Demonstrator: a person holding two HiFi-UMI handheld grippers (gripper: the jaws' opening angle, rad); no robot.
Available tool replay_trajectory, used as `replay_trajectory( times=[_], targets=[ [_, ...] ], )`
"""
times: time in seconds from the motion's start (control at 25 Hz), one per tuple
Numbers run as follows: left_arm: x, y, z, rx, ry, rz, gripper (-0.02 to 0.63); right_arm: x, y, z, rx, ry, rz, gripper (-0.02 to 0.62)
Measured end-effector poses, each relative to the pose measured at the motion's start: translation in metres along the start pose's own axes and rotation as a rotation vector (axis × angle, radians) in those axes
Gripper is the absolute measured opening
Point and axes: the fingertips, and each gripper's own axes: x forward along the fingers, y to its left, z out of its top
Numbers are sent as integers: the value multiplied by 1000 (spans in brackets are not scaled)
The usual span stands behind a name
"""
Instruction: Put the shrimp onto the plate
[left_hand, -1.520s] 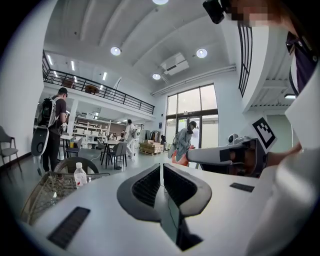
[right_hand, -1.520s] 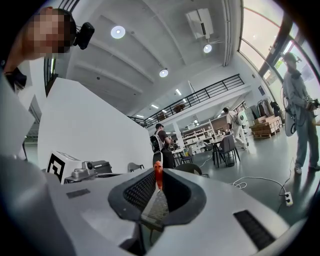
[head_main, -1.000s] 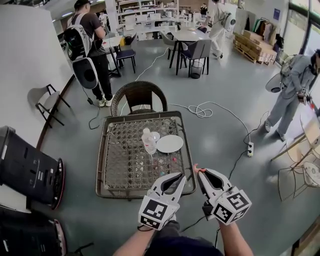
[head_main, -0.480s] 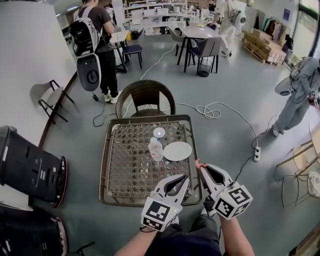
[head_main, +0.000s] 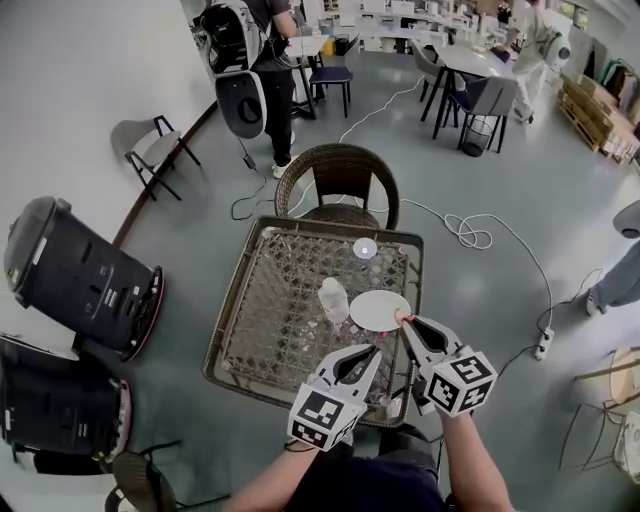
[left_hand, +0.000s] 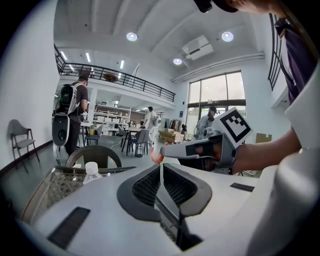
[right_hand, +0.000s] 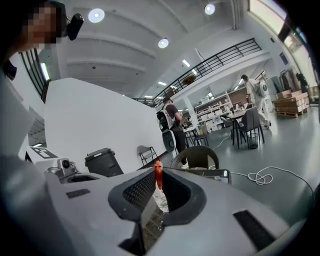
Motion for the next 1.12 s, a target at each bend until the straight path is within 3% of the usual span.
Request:
replay_trajectory(
  times=[0.32,0.64,0.92,1.12],
  targets=[
    [35,26,-20,-27,46,158,29,69,-35,-60,33,237,171,46],
    [53,58,-55,-101,110,301,29,115,-61,-130,-31,461,268,46],
    [62,84,-85,-170,144,297,29,152,-72,-171,-64,572,256,46],
    [73,90,-99,-200,158,251,29,160,-72,-187,30,641,253,46]
  ],
)
